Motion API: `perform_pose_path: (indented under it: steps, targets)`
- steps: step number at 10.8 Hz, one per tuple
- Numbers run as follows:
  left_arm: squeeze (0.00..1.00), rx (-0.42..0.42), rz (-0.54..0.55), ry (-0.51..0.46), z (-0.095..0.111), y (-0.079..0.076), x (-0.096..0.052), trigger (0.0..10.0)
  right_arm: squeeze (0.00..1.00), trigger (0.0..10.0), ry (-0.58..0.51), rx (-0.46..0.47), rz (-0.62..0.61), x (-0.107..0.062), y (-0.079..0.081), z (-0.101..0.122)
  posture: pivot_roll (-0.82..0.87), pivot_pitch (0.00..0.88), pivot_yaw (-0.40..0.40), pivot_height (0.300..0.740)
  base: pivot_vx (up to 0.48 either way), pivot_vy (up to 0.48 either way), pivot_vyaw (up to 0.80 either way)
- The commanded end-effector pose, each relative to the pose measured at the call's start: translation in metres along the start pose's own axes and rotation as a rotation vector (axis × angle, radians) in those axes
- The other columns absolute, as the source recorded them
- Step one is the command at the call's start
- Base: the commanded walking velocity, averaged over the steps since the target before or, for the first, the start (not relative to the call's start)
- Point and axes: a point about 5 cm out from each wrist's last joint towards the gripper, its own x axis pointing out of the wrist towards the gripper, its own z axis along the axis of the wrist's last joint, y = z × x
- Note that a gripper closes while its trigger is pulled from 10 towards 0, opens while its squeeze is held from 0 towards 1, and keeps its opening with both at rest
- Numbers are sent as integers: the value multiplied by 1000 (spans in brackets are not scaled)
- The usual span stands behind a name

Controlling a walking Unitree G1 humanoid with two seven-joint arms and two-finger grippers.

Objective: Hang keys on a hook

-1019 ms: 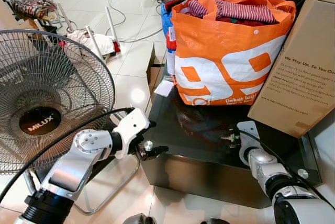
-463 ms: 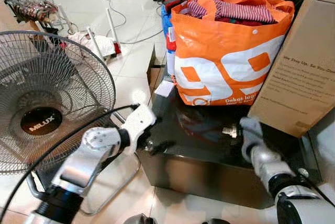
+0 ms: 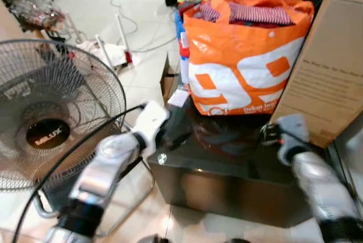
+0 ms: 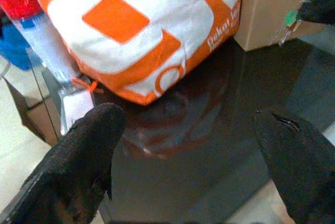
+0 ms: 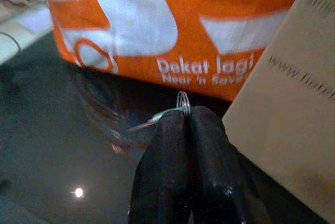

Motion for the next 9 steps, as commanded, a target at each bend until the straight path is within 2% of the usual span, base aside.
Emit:
perform_pose_path:
  steps: [1,3,5,6,7,8,9]
  targets:
    - [0,10,17,10,-2,1,0,10000,0,0,-2,6,25,-4,5,5,-234,0,115,740,0,0,0]
    - [0,-8,71,-13,-5,-4,1,10000,0,0,71,35,27,-32,14,-13,-222,0,89,740,0,0,0]
    - [0,-1,107,9,-15,-7,-7,10000,0,0,93,61,40,-46,20,-17,-201,0,63,740,0,0,0]
    - [0,4,110,16,-19,-10,-9,10000,0,0,98,61,48,-51,23,-17,-190,0,49,740,0,0,0]
    - [0,-25,118,-16,-15,-15,-6,10000,0,0,86,50,66,-55,21,-10,-214,0,52,740,0,0,0]
    - [0,-36,115,-40,-12,-17,1,10000,0,0,68,40,53,-55,13,-5,-217,0,40,740,0,0,0]
    - [0,-29,158,-43,-14,-9,3,10000,0,0,67,67,17,-51,11,-6,-229,0,47,740,0,0,0]
